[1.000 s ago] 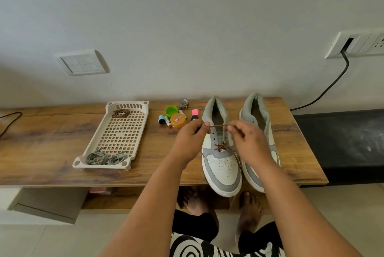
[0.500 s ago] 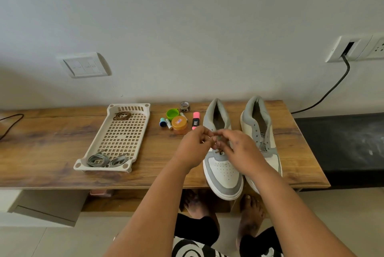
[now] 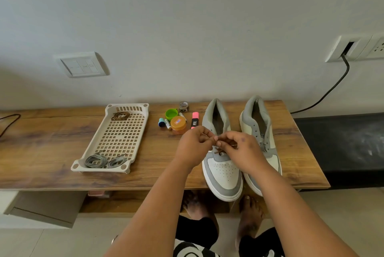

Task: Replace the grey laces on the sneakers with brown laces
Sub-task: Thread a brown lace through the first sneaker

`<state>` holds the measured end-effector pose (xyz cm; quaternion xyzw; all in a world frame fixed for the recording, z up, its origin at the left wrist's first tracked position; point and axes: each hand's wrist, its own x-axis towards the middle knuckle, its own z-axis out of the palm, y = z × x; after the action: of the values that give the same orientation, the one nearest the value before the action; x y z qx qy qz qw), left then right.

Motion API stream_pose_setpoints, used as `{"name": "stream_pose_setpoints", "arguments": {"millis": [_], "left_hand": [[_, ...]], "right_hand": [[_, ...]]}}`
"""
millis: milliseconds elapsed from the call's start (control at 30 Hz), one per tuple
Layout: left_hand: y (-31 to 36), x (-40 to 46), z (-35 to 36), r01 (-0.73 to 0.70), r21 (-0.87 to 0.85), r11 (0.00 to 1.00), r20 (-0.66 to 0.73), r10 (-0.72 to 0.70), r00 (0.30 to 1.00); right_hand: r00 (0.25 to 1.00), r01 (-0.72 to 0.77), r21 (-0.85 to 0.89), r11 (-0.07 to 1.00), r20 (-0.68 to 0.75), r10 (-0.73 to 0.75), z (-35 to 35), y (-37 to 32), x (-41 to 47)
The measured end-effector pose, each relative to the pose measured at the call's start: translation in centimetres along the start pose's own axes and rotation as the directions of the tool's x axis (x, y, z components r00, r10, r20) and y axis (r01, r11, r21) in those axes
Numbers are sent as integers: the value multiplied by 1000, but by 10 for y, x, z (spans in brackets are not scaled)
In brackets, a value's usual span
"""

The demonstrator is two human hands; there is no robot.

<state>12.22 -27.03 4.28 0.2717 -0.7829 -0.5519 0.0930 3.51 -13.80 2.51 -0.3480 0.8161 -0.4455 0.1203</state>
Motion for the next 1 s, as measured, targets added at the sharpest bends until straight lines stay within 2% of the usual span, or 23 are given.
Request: {"name": "stream_pose_setpoints", "arguments": {"millis": [100,167,300,500,600,700,800,867,1000], "left_hand": [[-3,5,8,77,0,997,-126,-76,989],[-6,10,14,106,108,988,-186,-85,979],[-9,18,23,142,347,927,-161,-91,983],[-9,25,24,153,480,864,-148,-92,985],[-8,25,19,133,442,887,-120,-89,989],[-11,26,13,150,289,946,-83,-131,988],[-13,24,9,170,154,973,-64,-162,985],[-13,23,7,186,91,978,-54,-182,982],[-9,21,-5,243,31,970,45,-244,969]], "right_hand": [[993,-55,-55,997,-112,48,-2,6,2],[989,-81,-100,992,-135,67,-4,9,3],[996,-34,-216,976,-93,15,2,6,2],[983,-38,-187,982,-184,3,12,7,2],[978,-44,-175,984,-210,6,17,10,4],[986,-9,-229,973,-163,-29,20,11,6],[992,-49,-275,960,-122,15,25,9,9],[986,-147,-188,971,-104,130,26,9,13],[941,-337,120,934,11,338,22,13,19]]}}
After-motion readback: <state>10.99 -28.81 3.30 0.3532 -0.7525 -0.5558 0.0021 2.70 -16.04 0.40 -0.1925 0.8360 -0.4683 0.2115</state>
